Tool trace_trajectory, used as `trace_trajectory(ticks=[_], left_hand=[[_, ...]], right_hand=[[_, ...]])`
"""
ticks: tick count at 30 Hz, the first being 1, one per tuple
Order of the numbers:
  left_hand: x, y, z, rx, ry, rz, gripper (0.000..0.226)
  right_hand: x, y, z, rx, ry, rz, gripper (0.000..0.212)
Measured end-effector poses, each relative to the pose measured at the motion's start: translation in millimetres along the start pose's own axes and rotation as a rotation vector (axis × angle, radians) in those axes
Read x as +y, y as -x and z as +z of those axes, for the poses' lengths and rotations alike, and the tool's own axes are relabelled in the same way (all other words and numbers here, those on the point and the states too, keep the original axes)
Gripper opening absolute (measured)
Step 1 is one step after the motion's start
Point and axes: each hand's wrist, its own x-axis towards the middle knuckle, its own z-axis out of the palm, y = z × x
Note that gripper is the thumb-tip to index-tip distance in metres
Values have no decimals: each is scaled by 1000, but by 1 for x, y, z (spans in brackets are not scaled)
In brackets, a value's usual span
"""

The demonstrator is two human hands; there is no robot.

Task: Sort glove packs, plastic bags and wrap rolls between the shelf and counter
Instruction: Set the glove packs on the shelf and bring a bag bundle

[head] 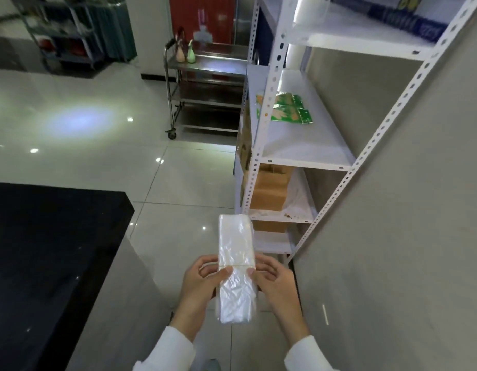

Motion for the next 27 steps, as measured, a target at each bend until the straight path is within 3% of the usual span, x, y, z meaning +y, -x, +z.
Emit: trace_trajectory(ticks=[16,27], left_hand=[[120,-210,-19,176,94,101,24],[222,-377,-29,290,146,106,22]], right_hand=[[-79,-256,118,-142,32,-57,33],[-154,-442,205,-258,68,-111,32]])
